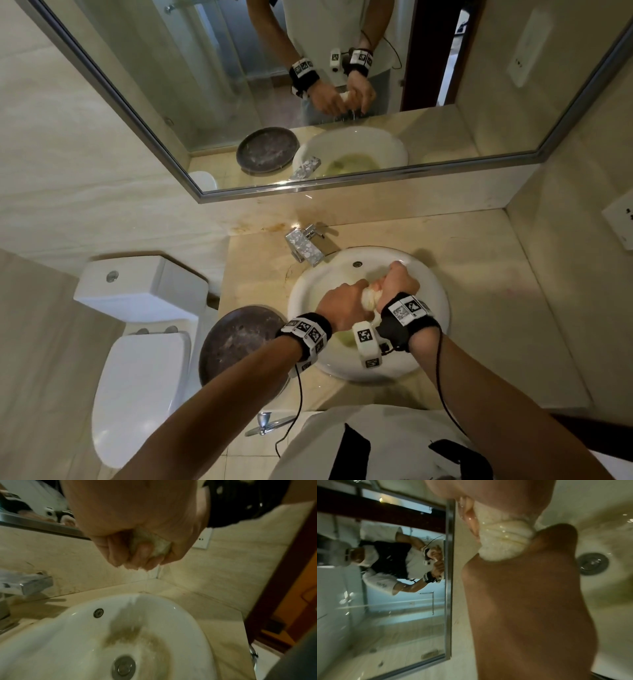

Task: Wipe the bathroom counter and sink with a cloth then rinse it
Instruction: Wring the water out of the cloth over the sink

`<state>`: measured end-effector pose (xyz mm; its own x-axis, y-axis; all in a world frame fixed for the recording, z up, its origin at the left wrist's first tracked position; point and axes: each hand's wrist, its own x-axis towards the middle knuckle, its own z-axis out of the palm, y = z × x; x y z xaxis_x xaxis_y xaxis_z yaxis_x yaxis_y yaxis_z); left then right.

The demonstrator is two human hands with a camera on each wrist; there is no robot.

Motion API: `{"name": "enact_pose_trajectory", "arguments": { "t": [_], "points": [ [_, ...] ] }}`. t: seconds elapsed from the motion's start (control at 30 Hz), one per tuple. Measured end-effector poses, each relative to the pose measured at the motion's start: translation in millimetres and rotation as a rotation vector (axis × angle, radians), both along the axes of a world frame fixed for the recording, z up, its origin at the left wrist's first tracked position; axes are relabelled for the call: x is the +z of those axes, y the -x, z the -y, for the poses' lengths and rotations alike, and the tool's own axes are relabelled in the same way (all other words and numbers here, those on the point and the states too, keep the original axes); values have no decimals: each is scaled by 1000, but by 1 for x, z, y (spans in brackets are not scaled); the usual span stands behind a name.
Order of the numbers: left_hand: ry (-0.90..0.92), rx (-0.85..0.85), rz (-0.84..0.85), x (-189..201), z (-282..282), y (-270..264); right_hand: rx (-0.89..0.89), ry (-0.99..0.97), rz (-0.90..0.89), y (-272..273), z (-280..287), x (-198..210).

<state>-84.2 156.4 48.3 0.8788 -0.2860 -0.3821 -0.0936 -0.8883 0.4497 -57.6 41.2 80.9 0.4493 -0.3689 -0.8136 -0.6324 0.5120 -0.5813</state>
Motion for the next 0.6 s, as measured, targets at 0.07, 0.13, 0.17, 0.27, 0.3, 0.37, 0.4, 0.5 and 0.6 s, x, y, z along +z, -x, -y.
{"name": "enact_pose_trajectory", "arguments": {
  "t": [0.07, 0.13, 0.17, 0.27, 0.3, 0.37, 0.4, 0.5, 0.6],
  "points": [
    [-53, -29, 35, -7, 1, 4, 95, 35, -52, 6, 4, -3],
    [-122, -66, 63, -12, 1, 7, 210, 61, -106, 12, 10, -4],
    [-156, -84, 75, -14, 1, 9, 261, 89, -123, 14, 12, -5],
    [-239, -153, 122, -19, 2, 11, 693, 417, 34, 22, 18, -27],
    [-266, -176, 135, -20, 2, 11, 776, 464, 24, 25, 17, -33],
    [-302, -225, 147, -20, 3, 12, 898, 475, 22, 30, 18, -45],
    [-309, -246, 144, -21, 3, 13, 942, 514, 39, 32, 20, -49],
    [-306, -300, 129, -22, 6, 15, 975, 574, 50, 36, 25, -56],
    [-305, -319, 133, -24, 8, 15, 958, 574, 48, 38, 29, -61]
  ]
}}
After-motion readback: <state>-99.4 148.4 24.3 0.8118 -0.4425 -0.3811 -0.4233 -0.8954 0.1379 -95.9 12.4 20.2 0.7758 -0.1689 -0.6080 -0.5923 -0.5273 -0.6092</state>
